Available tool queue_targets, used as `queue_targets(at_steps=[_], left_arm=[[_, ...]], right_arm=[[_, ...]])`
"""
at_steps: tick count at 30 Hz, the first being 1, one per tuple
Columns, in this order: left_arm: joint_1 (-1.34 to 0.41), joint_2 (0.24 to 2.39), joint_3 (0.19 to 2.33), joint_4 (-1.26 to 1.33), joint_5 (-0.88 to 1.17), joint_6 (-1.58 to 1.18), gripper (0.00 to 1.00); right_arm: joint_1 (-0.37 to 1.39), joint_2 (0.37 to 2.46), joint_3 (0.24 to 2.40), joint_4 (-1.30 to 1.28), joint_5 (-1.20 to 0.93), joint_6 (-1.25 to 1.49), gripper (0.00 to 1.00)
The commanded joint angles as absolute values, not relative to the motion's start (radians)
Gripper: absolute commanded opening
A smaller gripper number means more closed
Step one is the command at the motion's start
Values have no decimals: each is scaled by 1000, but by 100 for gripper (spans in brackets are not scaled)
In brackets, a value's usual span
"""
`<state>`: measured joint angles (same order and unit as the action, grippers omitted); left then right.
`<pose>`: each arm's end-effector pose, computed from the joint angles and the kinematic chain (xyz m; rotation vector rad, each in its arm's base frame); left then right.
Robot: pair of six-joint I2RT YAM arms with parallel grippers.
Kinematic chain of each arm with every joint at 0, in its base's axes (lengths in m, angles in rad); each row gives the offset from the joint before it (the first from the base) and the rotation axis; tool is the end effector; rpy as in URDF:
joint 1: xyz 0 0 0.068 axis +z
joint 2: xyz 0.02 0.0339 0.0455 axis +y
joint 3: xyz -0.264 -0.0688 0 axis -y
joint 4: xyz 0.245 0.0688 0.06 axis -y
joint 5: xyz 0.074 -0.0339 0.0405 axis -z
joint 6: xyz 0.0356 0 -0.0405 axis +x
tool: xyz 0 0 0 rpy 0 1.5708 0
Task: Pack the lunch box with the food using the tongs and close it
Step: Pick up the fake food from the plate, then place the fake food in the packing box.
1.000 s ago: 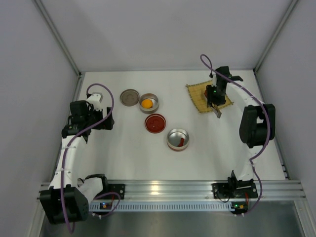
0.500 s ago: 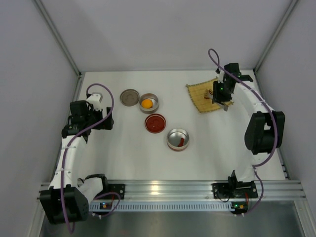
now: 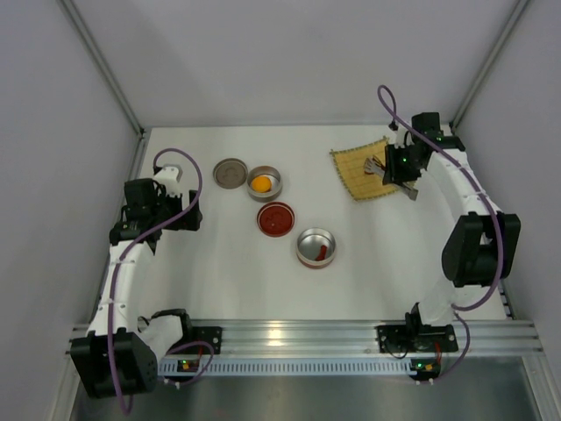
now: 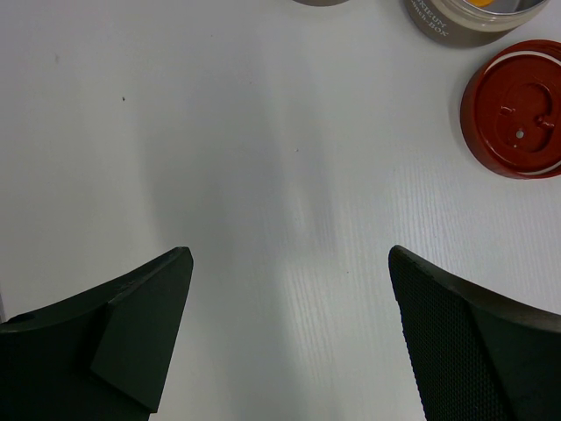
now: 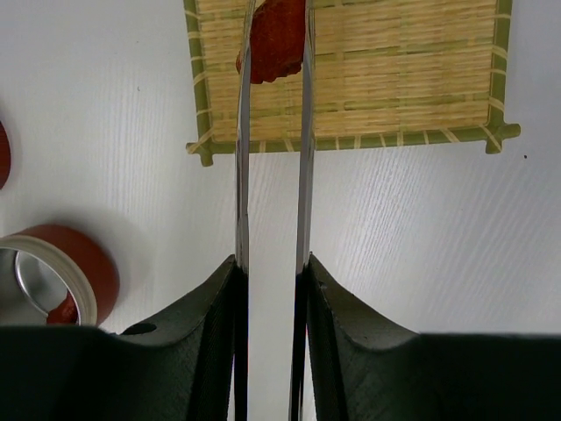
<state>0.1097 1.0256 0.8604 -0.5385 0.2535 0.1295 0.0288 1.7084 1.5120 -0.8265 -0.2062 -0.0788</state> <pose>0.2170 0.0149 0.2879 0.1549 2.2473 -0.1603 0.3645 0.0178 0.2931 -0.2135 2.5709 0.2486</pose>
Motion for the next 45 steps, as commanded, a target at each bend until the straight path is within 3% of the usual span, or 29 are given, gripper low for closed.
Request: queue_targets(at_steps=[1, 29, 37, 45], left_arm=[[110, 1019, 893, -514, 262, 130, 98], [112, 1008, 897, -515, 299, 106, 99], [110, 994, 881, -514, 304, 100, 99], [110, 994, 884, -514, 298, 97, 99]], right_arm=[[11, 1614, 1508, -873, -265, -158, 17], [32, 1345, 1319, -1275, -753, -612, 16], [83, 1312, 1252, -1301, -756, -650, 17], [267, 1269, 1180, -1177, -638, -543, 18]])
